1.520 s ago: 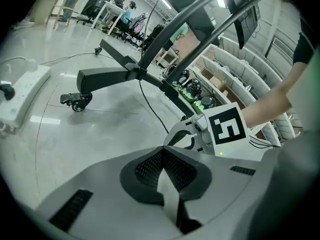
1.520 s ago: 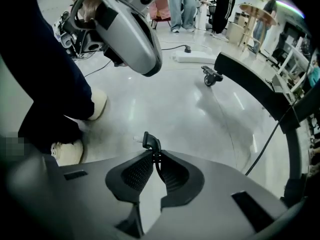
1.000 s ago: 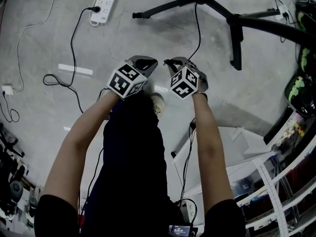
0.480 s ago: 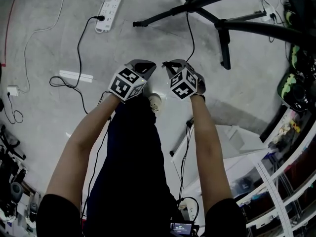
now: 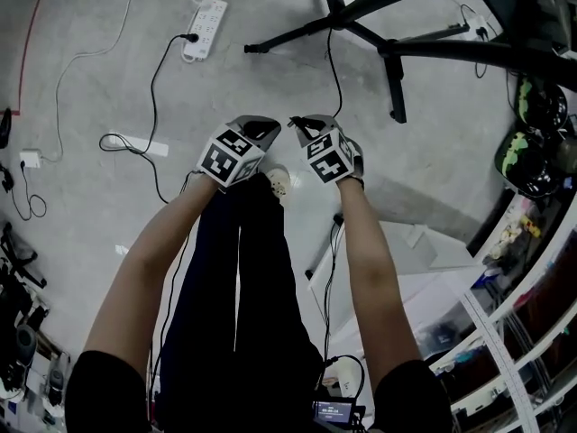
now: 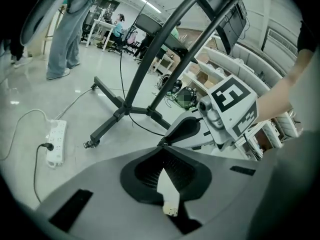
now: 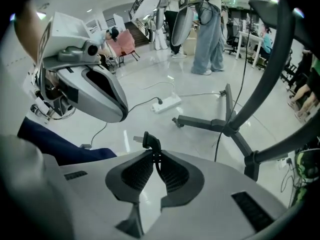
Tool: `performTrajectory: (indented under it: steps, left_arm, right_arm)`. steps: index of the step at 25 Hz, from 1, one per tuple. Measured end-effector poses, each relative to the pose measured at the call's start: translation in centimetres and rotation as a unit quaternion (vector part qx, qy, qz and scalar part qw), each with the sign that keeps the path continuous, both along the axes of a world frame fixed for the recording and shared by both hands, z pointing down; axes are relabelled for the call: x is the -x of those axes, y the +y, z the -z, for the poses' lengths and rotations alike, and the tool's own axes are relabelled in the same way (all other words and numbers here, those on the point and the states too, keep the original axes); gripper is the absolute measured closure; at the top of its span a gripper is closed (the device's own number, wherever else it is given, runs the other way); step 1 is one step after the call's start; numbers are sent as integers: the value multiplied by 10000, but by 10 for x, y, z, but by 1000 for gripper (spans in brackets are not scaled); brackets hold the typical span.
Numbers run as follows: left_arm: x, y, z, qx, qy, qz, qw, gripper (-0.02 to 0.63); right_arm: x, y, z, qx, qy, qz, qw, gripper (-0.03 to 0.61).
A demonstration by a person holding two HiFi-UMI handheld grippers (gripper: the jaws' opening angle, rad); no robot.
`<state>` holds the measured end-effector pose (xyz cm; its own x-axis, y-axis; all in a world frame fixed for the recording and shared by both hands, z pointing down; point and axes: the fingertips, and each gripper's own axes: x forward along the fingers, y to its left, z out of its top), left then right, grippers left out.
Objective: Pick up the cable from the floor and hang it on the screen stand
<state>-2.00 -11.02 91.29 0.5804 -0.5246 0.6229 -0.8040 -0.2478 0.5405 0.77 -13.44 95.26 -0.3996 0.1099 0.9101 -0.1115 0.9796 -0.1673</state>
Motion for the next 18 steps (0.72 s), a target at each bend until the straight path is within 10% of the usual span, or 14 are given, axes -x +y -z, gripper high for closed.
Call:
performTrajectory:
  steps: [18]
  left_arm:
    - [-23, 23, 99, -34, 13, 574, 9983, 607]
  right_arm:
    - [-27, 3, 112, 391, -818, -1765, 9801, 515]
